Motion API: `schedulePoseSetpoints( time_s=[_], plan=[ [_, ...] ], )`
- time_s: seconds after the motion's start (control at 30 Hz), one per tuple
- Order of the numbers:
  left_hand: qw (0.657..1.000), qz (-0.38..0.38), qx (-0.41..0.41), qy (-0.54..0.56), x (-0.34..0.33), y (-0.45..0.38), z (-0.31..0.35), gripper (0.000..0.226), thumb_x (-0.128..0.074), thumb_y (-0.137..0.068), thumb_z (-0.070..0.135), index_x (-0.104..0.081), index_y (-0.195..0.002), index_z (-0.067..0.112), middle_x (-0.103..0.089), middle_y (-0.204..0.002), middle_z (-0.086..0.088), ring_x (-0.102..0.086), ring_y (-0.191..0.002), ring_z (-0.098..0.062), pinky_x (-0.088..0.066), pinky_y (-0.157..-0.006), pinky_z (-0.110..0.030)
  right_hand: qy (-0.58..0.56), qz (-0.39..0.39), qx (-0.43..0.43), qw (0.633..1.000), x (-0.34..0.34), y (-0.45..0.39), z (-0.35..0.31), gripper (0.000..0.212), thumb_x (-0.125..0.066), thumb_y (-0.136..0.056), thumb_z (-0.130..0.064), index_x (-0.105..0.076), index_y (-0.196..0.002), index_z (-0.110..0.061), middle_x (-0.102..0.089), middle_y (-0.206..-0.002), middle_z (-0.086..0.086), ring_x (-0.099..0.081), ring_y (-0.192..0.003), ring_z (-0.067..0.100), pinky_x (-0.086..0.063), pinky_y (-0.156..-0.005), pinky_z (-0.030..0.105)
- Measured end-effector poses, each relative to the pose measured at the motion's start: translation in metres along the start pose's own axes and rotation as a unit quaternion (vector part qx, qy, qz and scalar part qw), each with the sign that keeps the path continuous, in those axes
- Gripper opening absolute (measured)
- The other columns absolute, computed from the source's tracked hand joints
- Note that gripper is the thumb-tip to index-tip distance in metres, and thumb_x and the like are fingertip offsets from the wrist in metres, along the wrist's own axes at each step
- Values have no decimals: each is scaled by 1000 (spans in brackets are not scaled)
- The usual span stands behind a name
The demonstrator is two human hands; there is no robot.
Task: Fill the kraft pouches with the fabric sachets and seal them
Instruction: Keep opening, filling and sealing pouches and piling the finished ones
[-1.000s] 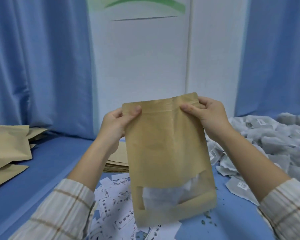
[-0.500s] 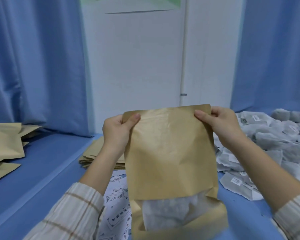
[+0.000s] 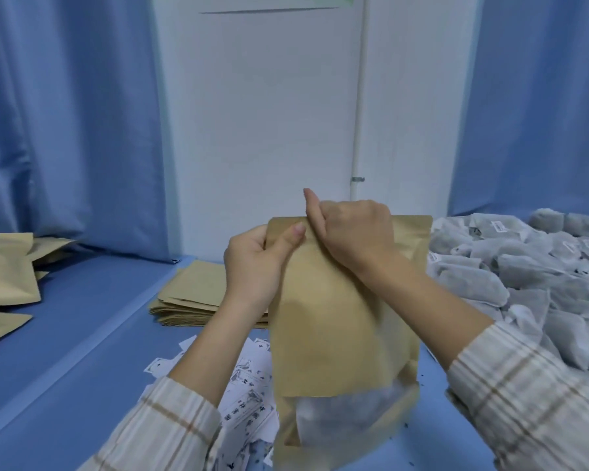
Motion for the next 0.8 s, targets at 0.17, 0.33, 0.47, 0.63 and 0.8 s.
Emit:
schedulePoseSetpoints(
  time_s=[0.17, 0.33, 0.47, 0.63, 0.8],
  plan=[
    [996, -50, 68, 28, -3, 3, -11, 28, -70, -84, 26, -69, -74, 0, -69, -70, -9, -60, -62, -17, -46, -59, -26, -56, -46, -25, 997, -10, 0, 3, 58, -64, -78, -33, -39, -30, -14, -32, -26, 5, -34, -24, 23, -12, -44, 14],
    [1000, -19, 15, -6, -12, 5, -3, 38, -68, -84, 25, -58, -71, -9, -50, -63, -13, -40, -64, -19, -30, -63, -33, -69, -70, -44, 994, -12, -2, -11, 59, -44, -88, -39, -43, -35, -15, -36, -31, 4, -40, -31, 24, -13, -45, 14],
    [1000, 7, -1, 17, -11, 4, -1, 37, -71, -80, 18, -55, -70, -14, -45, -65, -10, -37, -66, -20, -29, -64, -34, -108, -59, -49, 991, -11, -4, -7, 61, -47, -89, -38, -29, -36, -14, -34, -31, 2, -41, -34, 26, -18, -43, 19],
    [998, 28, 19, 51, -6, -1, -7, 31, -76, -75, 16, -61, -65, -9, -51, -68, -10, -43, -66, -19, -36, -65, -34, -164, -145, -55, 974, -31, 5, 15, 63, -35, -99, -42, -21, -43, -16, -28, -42, 1, -38, -55, 27, -20, -53, 29],
    [994, 58, 46, 80, 7, -5, -15, 25, -75, -76, 9, -72, -54, 19, -64, -57, 4, -55, -59, -13, -47, -60, -22, -120, -178, -60, 975, -40, 5, 32, 64, -32, -97, -49, -44, -46, -11, -41, -45, 3, -51, -60, 31, -22, -52, 29]
  ],
)
Point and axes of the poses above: each hand's wrist, its own y-axis away from the middle knuckle, its own x-axis out of the back of the hand, z = x × y, the point moved 7 cm from there along -y, towards the middle knuckle
